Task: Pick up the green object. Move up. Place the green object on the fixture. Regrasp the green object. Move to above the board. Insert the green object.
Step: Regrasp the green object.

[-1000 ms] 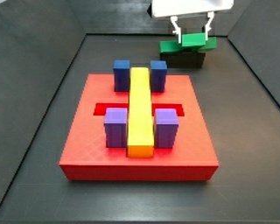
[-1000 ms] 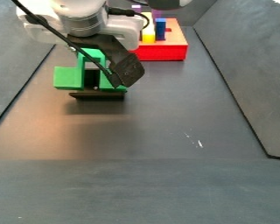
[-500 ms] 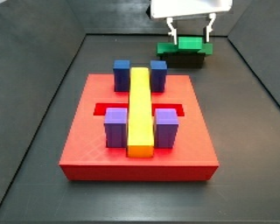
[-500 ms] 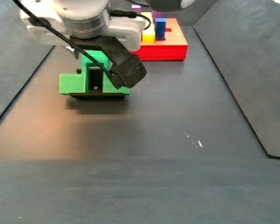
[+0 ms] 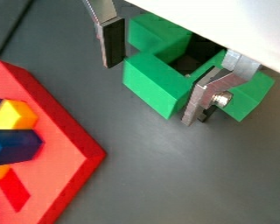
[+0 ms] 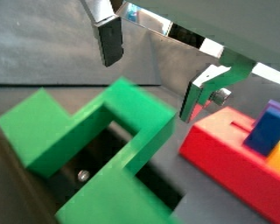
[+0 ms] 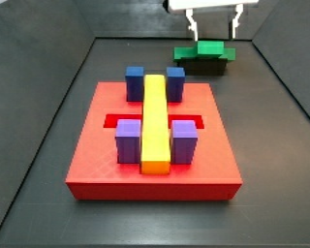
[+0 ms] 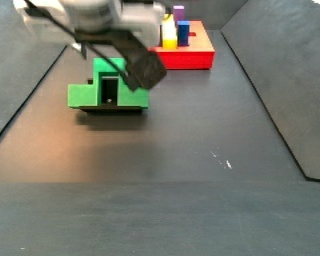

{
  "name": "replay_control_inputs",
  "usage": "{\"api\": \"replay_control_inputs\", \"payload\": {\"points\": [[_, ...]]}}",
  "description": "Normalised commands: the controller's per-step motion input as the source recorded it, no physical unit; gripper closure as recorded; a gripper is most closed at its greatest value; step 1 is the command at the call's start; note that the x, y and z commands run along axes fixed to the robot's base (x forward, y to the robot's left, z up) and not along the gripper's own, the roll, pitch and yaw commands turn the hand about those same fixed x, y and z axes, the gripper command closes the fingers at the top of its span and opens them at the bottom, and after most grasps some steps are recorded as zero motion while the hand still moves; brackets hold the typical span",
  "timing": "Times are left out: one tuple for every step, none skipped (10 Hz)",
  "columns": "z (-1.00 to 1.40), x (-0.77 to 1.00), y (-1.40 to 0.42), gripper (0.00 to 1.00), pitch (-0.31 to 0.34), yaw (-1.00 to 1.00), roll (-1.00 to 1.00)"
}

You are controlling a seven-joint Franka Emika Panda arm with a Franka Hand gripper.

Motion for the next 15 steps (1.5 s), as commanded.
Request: {"api": "replay_control_inputs", "payload": {"points": [[0.72,0.00,0.00,0.00,0.297,0.00,0.35],[0.59,0.00,-0.01,0.00,0.263,0.00,0.67],[0.50,0.00,-0.09,0.00,0.257,0.00,0.92],[0.38,0.00,-0.16,0.00,0.251,0.03,1.00],[0.24,0.00,-0.27,0.00,0.237,0.07,1.00],[0.20,0.00,-0.30,0.00,0.229,0.09,1.00],[0.17,0.00,-0.29,0.00,0.214,0.09,1.00],[0.15,0.00,-0.29,0.00,0.214,0.09,1.00],[0.14,0.00,-0.30,0.00,0.200,0.10,1.00],[0.14,0.00,-0.30,0.00,0.194,0.10,1.00],[0.14,0.00,-0.29,0.00,0.183,0.09,1.00],[0.13,0.00,-0.29,0.00,0.180,0.10,1.00],[0.11,0.00,-0.27,0.00,0.189,0.09,1.00],[0.09,0.00,-0.23,0.00,0.197,0.06,1.00],[0.07,0.00,-0.15,0.00,0.246,0.03,1.00]]}}
